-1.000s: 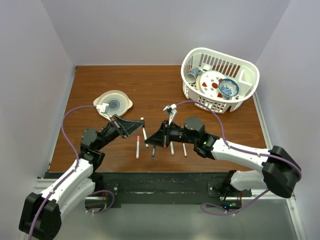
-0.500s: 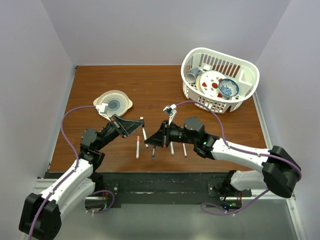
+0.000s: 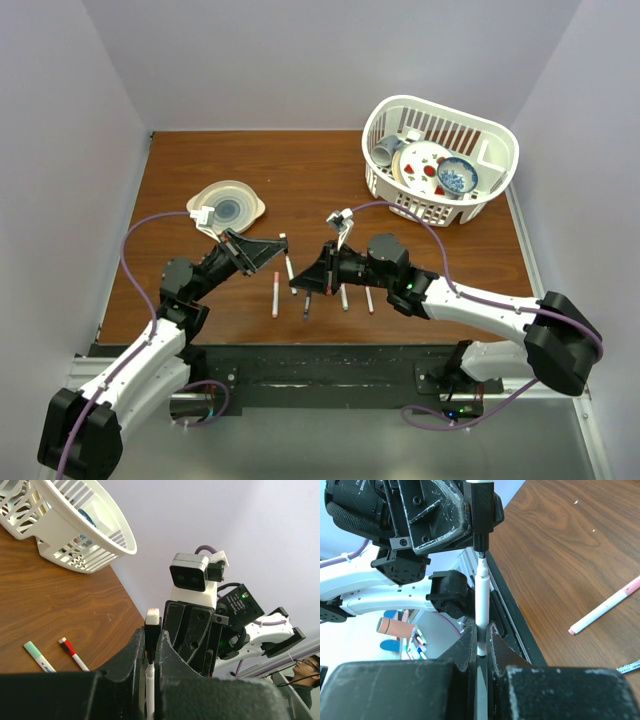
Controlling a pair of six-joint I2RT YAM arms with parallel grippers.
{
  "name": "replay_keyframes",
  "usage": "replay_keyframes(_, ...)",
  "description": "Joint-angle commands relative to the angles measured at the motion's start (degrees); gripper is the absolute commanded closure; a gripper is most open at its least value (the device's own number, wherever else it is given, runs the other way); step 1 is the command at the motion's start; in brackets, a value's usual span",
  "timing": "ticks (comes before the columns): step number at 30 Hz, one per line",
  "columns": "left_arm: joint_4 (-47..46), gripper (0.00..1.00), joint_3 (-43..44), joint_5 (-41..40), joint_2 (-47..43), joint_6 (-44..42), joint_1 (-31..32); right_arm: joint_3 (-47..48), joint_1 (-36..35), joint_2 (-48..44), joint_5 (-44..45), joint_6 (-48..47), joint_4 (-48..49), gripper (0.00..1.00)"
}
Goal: Insert the pens into the pen caps
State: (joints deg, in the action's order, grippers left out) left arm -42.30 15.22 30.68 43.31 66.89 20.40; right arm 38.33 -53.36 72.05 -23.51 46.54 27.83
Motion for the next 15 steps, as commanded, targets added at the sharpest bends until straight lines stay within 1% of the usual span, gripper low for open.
replay_keyframes(1,-1.6,1.00,1.9,-0.4,-0.9,-0.3,0.3,0.5,-0.3,-0.9,1.0,-0.1,1.3,1.00)
replay_keyframes(15,-0.9,1.00,-0.9,0.4,-2.5,-1.2,0.3,1.5,-0.3,-0.8,1.2,0.0,1.4,1.00)
